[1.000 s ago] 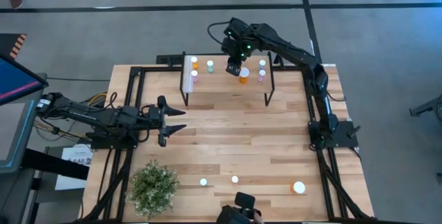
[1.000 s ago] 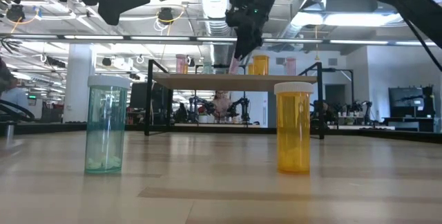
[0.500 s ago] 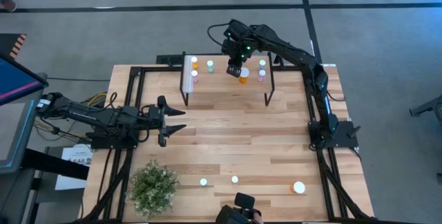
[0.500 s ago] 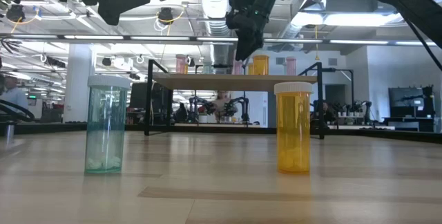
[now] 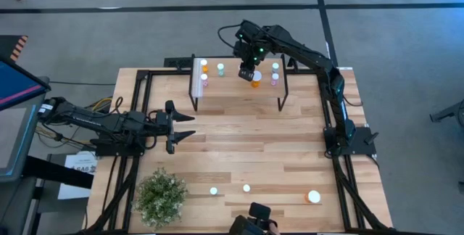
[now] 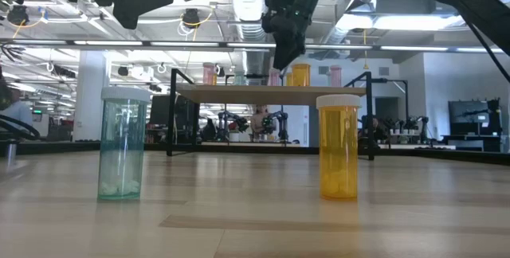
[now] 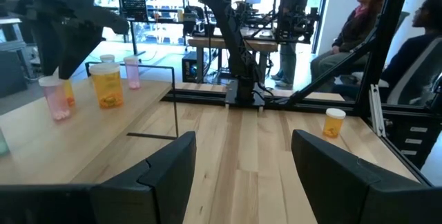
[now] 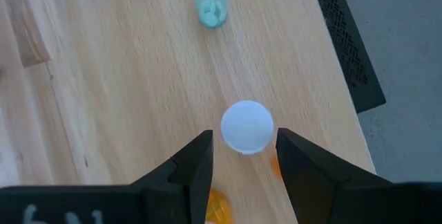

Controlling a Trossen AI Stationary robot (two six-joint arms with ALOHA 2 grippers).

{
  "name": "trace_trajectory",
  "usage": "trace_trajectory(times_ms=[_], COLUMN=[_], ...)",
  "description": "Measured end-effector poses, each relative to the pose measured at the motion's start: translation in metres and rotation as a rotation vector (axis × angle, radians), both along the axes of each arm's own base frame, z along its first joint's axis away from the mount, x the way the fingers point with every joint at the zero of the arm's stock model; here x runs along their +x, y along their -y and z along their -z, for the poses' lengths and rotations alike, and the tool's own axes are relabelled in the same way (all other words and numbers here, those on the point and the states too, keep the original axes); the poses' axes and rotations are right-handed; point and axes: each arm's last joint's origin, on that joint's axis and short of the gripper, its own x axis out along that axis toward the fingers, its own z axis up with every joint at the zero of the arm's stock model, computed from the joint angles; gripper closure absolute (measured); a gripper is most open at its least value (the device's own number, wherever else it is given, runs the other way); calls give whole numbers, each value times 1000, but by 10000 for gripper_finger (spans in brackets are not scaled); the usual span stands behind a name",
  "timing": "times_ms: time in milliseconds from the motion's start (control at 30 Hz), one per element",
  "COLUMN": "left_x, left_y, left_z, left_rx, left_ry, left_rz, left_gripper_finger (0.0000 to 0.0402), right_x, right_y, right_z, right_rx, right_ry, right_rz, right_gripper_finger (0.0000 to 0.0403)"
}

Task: Pick and place medicine bottles onto shelf by color
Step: Put the pink pill bottle on the shelf, then put the orange pill bottle on the shelf

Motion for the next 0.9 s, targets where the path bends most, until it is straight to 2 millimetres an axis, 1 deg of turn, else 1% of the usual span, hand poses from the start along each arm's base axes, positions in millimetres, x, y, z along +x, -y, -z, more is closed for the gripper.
trace_trajectory(times_ms=[133,233,367,500,700,800,900], left_x=[0,0,0,0,0,0,0], left_y=[0,0,0,0,0,1,2], left_z=[0,0,0,1,1,1,1], left_rx=[0,0,0,-1,-15,-28,-30], left_ry=[0,0,0,-6,-4,-4,-6], left_rz=[0,0,0,0,0,4,13], left_gripper_finger=[176,176,176,176,176,176,176], right_x=[-4,-11,-23,-32,-34,-37,-36], right_y=[-3,-7,-22,-54,-118,-149,-178], right_z=[-10,-23,-41,-61,-87,-97,-100], right_rx=[5,4,23,36,14,-19,-24], right_ry=[8,22,27,24,62,71,72], right_rz=[16,28,48,6,-115,-150,-200], right_gripper_finger=[211,206,203,206,208,208,209])
